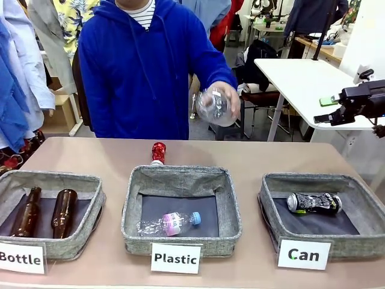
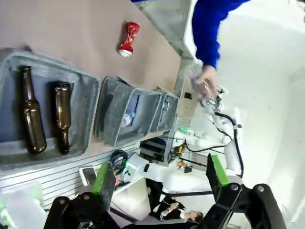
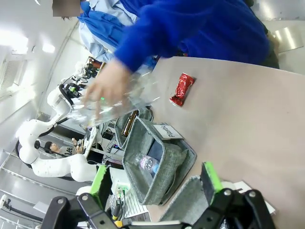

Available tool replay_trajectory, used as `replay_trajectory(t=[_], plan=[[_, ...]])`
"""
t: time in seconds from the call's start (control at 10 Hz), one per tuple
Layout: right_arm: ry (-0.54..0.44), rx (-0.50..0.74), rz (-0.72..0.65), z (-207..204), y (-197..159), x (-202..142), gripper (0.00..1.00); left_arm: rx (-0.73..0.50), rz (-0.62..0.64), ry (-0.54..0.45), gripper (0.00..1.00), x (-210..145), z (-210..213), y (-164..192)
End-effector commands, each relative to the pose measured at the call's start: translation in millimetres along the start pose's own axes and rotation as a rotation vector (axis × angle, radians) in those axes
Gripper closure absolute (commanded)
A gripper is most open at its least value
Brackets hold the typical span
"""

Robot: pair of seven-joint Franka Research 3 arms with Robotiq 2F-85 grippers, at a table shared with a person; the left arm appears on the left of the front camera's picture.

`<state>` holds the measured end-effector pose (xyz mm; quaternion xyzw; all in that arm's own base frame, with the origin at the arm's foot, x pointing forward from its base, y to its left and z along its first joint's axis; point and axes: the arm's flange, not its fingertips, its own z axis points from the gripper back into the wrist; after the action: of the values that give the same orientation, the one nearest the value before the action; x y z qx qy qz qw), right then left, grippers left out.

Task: Sort the can waste into the basket.
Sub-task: Pick up the can waste from the table and place it in the right Fabric basket.

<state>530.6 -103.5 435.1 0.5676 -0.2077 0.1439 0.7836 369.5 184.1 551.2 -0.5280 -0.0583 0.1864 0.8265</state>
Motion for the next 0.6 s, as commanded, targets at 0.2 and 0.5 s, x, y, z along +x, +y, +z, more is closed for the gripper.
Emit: replay_trajectory(t=[0.2,0.5], plan=[[0.003,-0.016,0.018,0,3,-1,0.0,0.199,-0.059,0.124,0.0,19,-140,-56],[0.003,-0.016,0.018,0,3,-1,0.0,0.254,-0.012,0.136,0.0,36,-145,-56]])
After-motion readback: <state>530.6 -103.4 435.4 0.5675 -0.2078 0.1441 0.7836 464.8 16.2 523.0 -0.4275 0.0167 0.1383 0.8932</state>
